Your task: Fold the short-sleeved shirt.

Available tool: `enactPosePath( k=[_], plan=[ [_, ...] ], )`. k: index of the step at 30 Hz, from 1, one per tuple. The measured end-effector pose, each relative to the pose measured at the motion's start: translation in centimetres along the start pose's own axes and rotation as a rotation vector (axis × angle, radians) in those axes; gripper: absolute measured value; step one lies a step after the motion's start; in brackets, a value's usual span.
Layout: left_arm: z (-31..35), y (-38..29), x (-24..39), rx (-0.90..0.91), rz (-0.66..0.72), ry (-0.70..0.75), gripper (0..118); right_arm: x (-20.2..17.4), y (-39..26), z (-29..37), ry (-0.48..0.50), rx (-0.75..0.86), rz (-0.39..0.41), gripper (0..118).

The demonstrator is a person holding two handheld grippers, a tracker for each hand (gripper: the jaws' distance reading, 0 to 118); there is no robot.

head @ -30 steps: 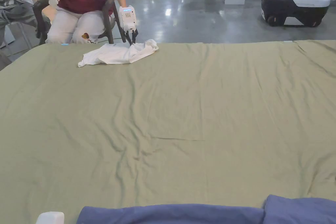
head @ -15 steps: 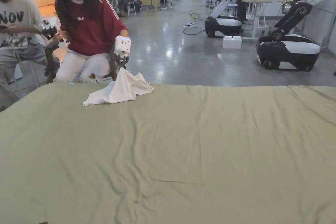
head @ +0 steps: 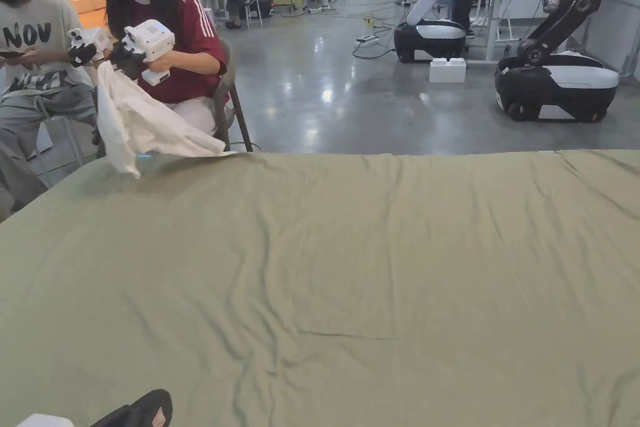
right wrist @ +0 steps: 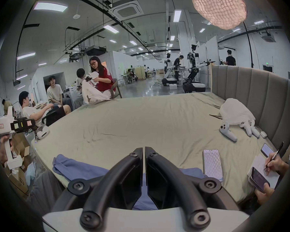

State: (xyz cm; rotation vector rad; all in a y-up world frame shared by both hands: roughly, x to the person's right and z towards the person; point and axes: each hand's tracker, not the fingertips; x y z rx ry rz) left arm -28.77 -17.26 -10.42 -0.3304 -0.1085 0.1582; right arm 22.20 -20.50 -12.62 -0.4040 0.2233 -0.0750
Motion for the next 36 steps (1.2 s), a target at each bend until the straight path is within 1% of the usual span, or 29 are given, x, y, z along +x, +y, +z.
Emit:
enactPosePath(
  k=[1,3,4,5,7,9,11,12,14,16,17,18,19,20,21,22,23,25,26,27,28,29,32,33,34,36],
  plan=[
    [-0.5,-0.1,-0.8,-0.029,0.044,-0.017,9,-0.1,0.1,0.0,0.003,-0.001,-0.006,1],
    [-1.9,-0.8,-2.8,-0.094,0.145,-0.032,65,0.0,-0.1,-0.1,0.008,-0.009,-0.023,1],
    [-2.9,-1.4,-4.2,-0.141,0.208,-0.047,86,0.1,-0.4,-0.1,0.012,-0.013,-0.034,1],
    [-3.9,-2.2,-5.6,-0.19,0.279,-0.061,95,0.1,-0.6,0.0,0.014,-0.015,-0.044,1],
    [-5.8,-4.2,-9.0,-0.25,0.441,-0.093,95,0.3,-1.1,0.1,0.023,-0.027,-0.066,1],
    [-7.9,-6.6,-12.1,-0.347,0.569,-0.106,95,0.0,-1.3,0.4,0.026,-0.039,-0.077,1],
    [-9.7,-8.9,-14.3,-0.425,0.667,-0.103,95,-0.1,-1.7,0.4,0.022,-0.057,-0.081,1],
    [-10.2,-10.0,-14.9,-0.431,0.716,-0.107,95,-0.2,-1.9,0.5,0.021,-0.065,-0.081,1],
    [-11.7,-12.1,-16.2,-0.481,0.81,-0.181,95,-0.3,-1.9,0.6,0.017,-0.078,-0.084,1],
    [-12.7,-13.9,-15.9,-0.512,0.871,-0.158,94,-0.4,-2.0,0.6,0.015,-0.087,-0.09,1],
    [-13.0,-14.6,-15.9,-0.479,0.897,-0.176,87,-0.5,-1.9,0.7,0.014,-0.09,-0.092,1],
    [-12.8,-14.7,-15.8,-0.437,0.934,-0.199,78,-0.6,-1.9,0.8,0.013,-0.091,-0.093,1],
    [-12.6,-15.0,-15.2,-0.405,0.999,-0.227,59,-0.7,-1.9,0.9,0.011,-0.092,-0.094,1],
    [-12.8,-15.4,-15.0,-0.413,1.039,-0.237,29,-0.8,-1.8,0.9,0.01,-0.093,-0.094,1],
    [-13.2,-15.9,-14.6,-0.438,1.029,-0.233,17,-0.8,-1.7,0.9,0.01,-0.094,-0.095,1],
    [-13.2,-16.2,-14.2,-0.445,1.001,-0.206,15,-0.8,-1.6,0.9,0.013,-0.096,-0.095,1],
    [-12.6,-15.9,-13.6,-0.419,0.974,-0.18,8,-0.9,-1.6,0.8,0.014,-0.1,-0.095,1],
    [-11.8,-15.8,-14.4,-0.36,1.04,-0.182,4,-1.0,-1.5,0.9,0.005,-0.104,-0.086,1],
    [-11.1,-15.2,-14.7,-0.326,1.033,-0.15,4,-0.9,-1.5,0.9,0.004,-0.105,-0.084,1],
    [-10.3,-14.2,-15.1,-0.288,1.015,-0.166,4,-0.9,-1.5,1.0,0.005,-0.106,-0.085,1],
    [-9.7,-13.4,-15.8,-0.292,1.015,-0.177,4,-0.9,-1.5,1.1,0.006,-0.106,-0.088,1],
    [-8.9,-12.4,-16.3,-0.264,0.979,-0.137,4,-0.8,-1.5,1.3,0.008,-0.106,-0.089,1],
    [-6.9,-8.5,-18.3,-0.235,0.853,-0.041,4,-0.8,-1.7,1.4,0.008,-0.111,-0.091,1],
    [-6.5,-7.1,-18.4,-0.255,0.764,0.008,4,-0.7,-1.8,1.4,0.01,-0.113,-0.098,1],
    [-6.2,-6.0,-18.1,-0.259,0.708,0.025,4,-0.6,-1.9,1.3,0.013,-0.117,-0.108,1],
    [-6.3,-4.3,-16.7,-0.284,0.62,0.01,4,-0.6,-2.1,1.3,0.013,-0.117,-0.124,1]
  ],
)
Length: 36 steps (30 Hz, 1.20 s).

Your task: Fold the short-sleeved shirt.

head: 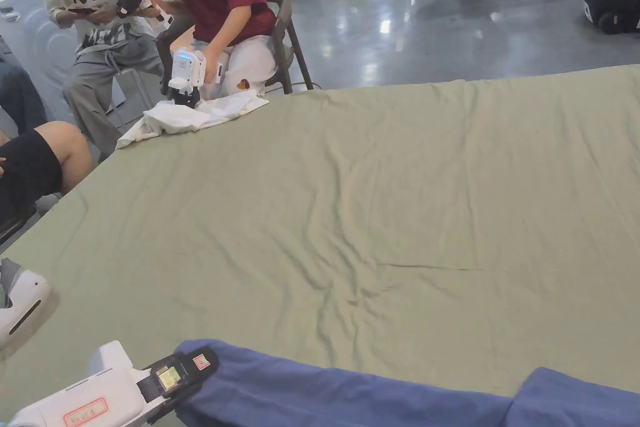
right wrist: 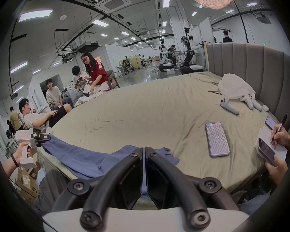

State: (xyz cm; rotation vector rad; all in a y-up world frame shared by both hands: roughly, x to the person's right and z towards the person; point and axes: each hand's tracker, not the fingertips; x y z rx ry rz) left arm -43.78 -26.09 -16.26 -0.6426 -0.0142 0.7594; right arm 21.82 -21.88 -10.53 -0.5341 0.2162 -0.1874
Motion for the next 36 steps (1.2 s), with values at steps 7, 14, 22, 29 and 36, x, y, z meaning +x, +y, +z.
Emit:
enactPosePath(
  k=[7,14,22,29,36],
  plan=[
    [-5.1,-8.5,13.3,-0.137,-0.2,-0.122,4,-0.6,-0.1,0.6,0.008,0.014,-0.035,1],
    [-13.9,-16.8,19.3,-0.325,-0.291,-0.116,4,0.1,-0.8,2.6,-0.028,0.019,-0.035,1],
    [-12.7,-15.9,18.7,-0.275,-0.228,-0.198,72,1.9,-2.4,3.5,-0.072,-0.011,-0.079,1],
    [-14.6,-17.6,16.6,-0.365,-0.149,-0.204,4,2.8,-4.3,3.3,-0.059,-0.028,-0.12,1],
    [-18.4,-22.7,19.3,-0.472,-0.265,-0.176,4,1.9,-3.9,3.2,-0.054,-0.03,-0.106,1]
  ],
)
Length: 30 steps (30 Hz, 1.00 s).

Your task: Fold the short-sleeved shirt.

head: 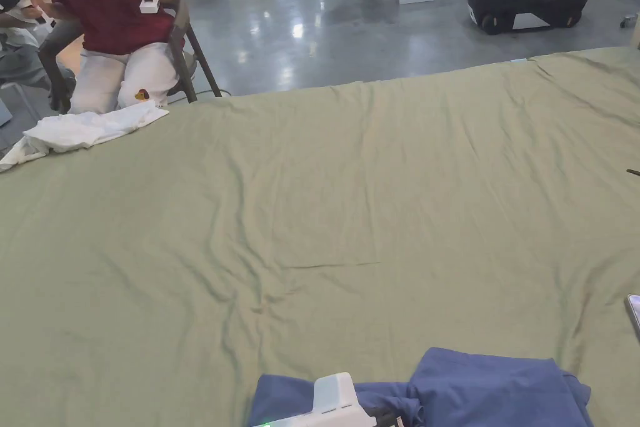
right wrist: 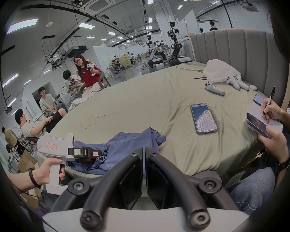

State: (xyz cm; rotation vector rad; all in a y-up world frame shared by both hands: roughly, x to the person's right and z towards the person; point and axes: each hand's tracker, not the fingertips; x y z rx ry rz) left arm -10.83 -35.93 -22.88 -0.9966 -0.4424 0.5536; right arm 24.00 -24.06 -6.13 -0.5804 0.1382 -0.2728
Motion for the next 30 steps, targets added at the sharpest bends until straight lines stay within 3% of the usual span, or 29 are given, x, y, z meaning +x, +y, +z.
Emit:
enactPosePath(
  k=[3,4,5,6,7,8,13,16,18,19,20,23,27,30],
  plan=[
    [2.4,1.0,-1.1,0.013,0.072,-0.032,11,-0.2,0.3,-0.5,0.01,-0.004,0.002,1],
    [4.0,1.2,-1.4,0.043,0.074,-0.055,31,-0.3,0.3,-0.7,0.013,-0.008,0.004,1],
    [5.9,1.3,-1.8,0.103,0.073,-0.06,65,-0.4,0.3,-0.8,0.016,-0.008,0.006,1],
    [7.6,1.5,-2.5,0.138,0.074,-0.065,84,-0.4,0.4,-0.9,0.02,-0.007,0.007,1],
    [10.0,1.6,-3.5,0.173,0.077,-0.067,95,-0.5,0.4,-1.0,0.027,-0.008,0.006,1],
    [11.9,1.8,-4.6,0.219,0.094,-0.059,96,-0.5,0.5,-1.1,0.034,-0.01,0.006,1],
    [15.5,2.4,-12.6,0.27,0.291,0.021,96,-0.9,0.5,-1.7,0.055,-0.021,0.017,1],
    [13.2,1.7,-15.3,0.224,0.381,-0.051,88,-1.2,0.5,-1.8,0.058,-0.026,0.02,1],
    [11.4,1.2,-15.5,0.199,0.413,-0.109,64,-1.3,0.4,-1.7,0.059,-0.025,0.018,1],
    [10.6,0.9,-15.1,0.218,0.413,-0.159,47,-1.3,0.5,-1.6,0.059,-0.024,0.021,1],
    [10.0,0.7,-15.0,0.214,0.428,-0.171,16,-1.4,0.5,-1.4,0.057,-0.023,0.025,1],
    [10.3,0.6,-14.3,0.231,0.471,-0.117,12,-1.4,0.7,-1.0,0.045,-0.018,0.039,1],
    [15.6,1.6,-14.5,0.356,0.444,-0.12,11,-1.0,0.9,-0.9,0.042,-0.012,0.033,1],
    [21.1,3.5,-13.2,0.424,0.25,0.053,11,-0.7,1.0,-1.2,0.051,-0.007,0.021,1]
  ],
)
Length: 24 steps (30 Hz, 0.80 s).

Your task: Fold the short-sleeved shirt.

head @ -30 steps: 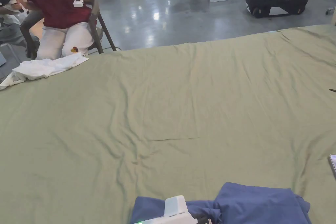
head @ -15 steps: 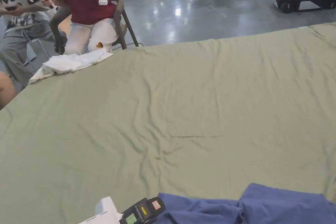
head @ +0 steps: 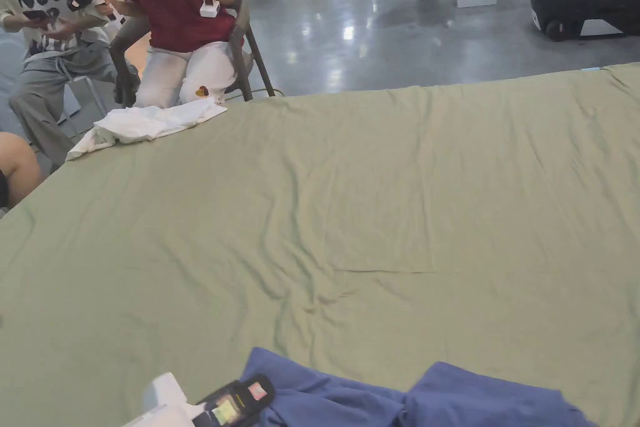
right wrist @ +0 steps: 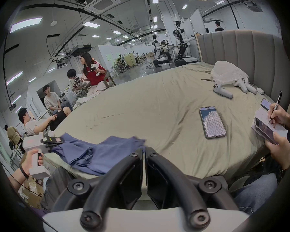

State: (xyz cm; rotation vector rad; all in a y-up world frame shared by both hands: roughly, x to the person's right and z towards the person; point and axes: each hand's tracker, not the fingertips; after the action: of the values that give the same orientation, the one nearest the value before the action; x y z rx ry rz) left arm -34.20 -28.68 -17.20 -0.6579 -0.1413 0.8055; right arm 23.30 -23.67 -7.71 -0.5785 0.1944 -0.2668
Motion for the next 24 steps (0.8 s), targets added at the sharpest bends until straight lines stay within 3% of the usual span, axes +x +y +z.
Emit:
enactPosePath(
  k=[2,6,11,17,19,21,22,23,24],
  plan=[
    [1.9,1.7,2.1,0.006,-0.142,0.067,11,0.1,0.0,-0.4,0.012,0.002,-0.012,1],
    [1.8,0.5,8.6,-0.015,-0.247,0.036,11,-0.4,-0.1,-0.9,0.025,0.007,-0.021,1],
    [-5.5,-7.1,15.3,-0.175,-0.371,-0.043,11,-1.1,-0.3,-0.2,0.044,0.02,-0.018,1],
    [-14.1,-14.3,17.6,-0.321,-0.482,0.043,13,-0.8,-1.2,1.1,0.005,0.033,-0.047,1],
    [-14.8,-14.9,17.6,-0.322,-0.502,0.052,26,-0.4,-1.7,1.1,0.003,0.031,-0.054,1],
    [-14.3,-14.0,17.5,-0.35,-0.465,-0.02,68,-0.1,-2.0,0.9,-0.002,0.02,-0.053,1],
    [-13.6,-13.3,17.4,-0.357,-0.419,-0.096,83,0.0,-2.2,0.8,-0.004,0.012,-0.054,1],
    [-12.6,-12.6,17.1,-0.332,-0.377,-0.157,87,0.3,-2.4,0.6,0.0,0.006,-0.056,1],
    [-11.7,-12.0,16.7,-0.286,-0.349,-0.174,82,0.4,-2.6,0.5,0.004,0.001,-0.059,1]
  ],
)
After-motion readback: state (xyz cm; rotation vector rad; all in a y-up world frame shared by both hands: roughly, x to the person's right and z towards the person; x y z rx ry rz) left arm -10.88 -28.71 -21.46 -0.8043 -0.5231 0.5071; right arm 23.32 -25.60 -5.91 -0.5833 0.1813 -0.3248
